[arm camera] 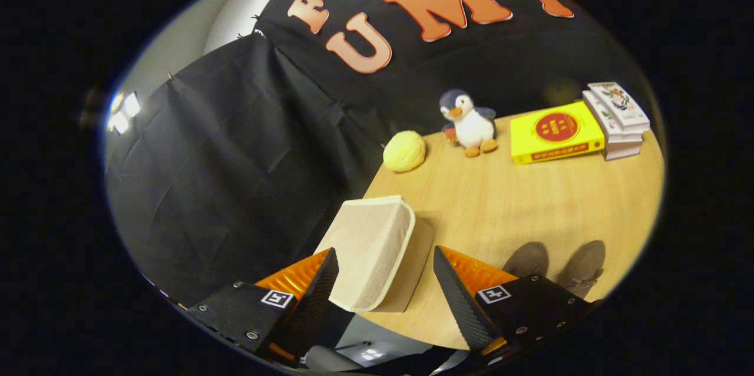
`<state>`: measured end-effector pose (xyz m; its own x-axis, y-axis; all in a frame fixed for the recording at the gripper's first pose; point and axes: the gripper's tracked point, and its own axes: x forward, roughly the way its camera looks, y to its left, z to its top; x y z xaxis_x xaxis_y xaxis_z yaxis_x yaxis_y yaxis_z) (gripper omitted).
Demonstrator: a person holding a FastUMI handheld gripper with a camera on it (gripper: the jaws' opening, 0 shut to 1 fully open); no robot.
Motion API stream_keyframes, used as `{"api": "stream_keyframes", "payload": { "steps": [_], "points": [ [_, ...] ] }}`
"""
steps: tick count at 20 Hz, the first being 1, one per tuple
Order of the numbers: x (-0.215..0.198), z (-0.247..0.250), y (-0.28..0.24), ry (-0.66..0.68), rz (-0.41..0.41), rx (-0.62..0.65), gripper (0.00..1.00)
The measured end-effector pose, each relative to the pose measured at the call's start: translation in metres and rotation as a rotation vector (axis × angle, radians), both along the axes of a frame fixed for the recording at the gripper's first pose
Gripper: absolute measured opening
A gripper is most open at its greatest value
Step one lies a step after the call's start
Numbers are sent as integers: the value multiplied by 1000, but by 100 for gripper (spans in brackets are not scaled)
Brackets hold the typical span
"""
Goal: Open the storage box then place both shoes into the box .Put the left shoe in first, then the right shoe, with the right side of both shoes facing outward in a uniform manner.
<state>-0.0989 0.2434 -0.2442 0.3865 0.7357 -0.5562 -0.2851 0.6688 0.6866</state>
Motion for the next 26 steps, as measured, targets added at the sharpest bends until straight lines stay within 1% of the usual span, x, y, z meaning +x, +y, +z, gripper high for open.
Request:
{"api": "stream_keyframes", "payload": {
  "steps": [4,8,14,17,19,22,24,25,26],
  "points": [
    [-24,-37,40,129,79,48,97],
    [-33,-75,72,245,139,102,97],
    [-42,-103,104,357,146,165,97],
    [-45,-99,110,403,131,204,97],
    [-42,-89,105,388,122,220,94],
    [-34,-68,95,377,94,274,77],
    [-29,-52,92,365,87,307,69],
    [-28,-40,92,350,87,324,66],
    [-26,-28,94,331,90,338,59]
  ]
}}
